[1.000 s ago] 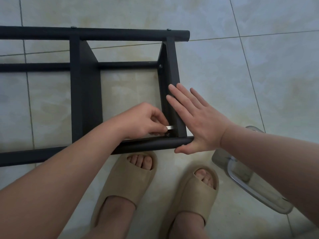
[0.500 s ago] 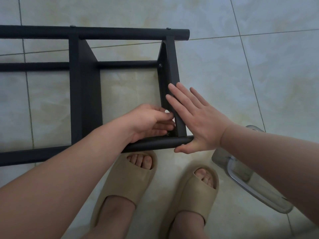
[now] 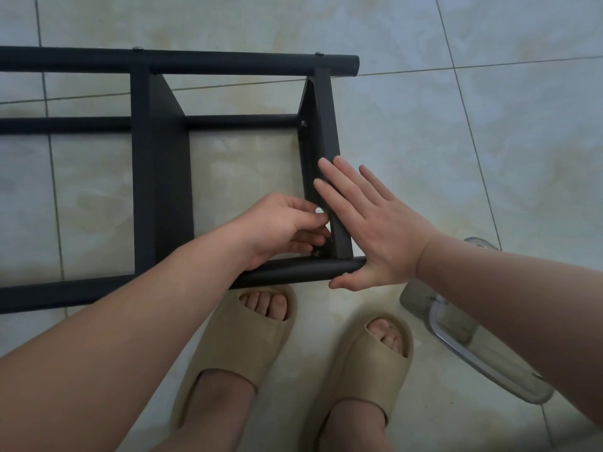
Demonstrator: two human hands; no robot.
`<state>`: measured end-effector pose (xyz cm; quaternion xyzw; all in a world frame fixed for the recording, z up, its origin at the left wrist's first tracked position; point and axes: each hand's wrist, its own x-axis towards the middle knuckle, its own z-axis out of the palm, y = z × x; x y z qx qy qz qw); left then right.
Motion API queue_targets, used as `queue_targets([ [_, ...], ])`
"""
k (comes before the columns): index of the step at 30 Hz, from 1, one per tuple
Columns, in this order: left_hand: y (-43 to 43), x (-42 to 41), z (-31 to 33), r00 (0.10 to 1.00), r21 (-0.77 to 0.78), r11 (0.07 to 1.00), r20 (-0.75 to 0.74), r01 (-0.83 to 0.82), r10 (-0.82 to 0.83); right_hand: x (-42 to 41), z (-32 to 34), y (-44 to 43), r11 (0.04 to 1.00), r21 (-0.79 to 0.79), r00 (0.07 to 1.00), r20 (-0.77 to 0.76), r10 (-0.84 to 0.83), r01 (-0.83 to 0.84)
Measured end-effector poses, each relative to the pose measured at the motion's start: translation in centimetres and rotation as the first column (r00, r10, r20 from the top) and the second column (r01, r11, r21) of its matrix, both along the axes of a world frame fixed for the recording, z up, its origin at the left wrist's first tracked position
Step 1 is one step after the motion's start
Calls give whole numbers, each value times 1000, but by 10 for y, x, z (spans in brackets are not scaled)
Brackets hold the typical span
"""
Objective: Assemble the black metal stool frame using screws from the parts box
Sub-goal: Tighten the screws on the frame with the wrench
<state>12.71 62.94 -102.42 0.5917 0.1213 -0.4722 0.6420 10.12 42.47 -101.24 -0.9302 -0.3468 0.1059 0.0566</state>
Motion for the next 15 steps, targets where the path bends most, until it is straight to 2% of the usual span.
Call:
queue_targets([
  [7,0,-1,1,999,34,998,29,43,-44,0,1,0,1000,-12,1000,-7,-3,3],
  [15,1,0,2,1000,11,1000,17,21,-22,0,0,0,1000,-5,1000,2,0,0],
])
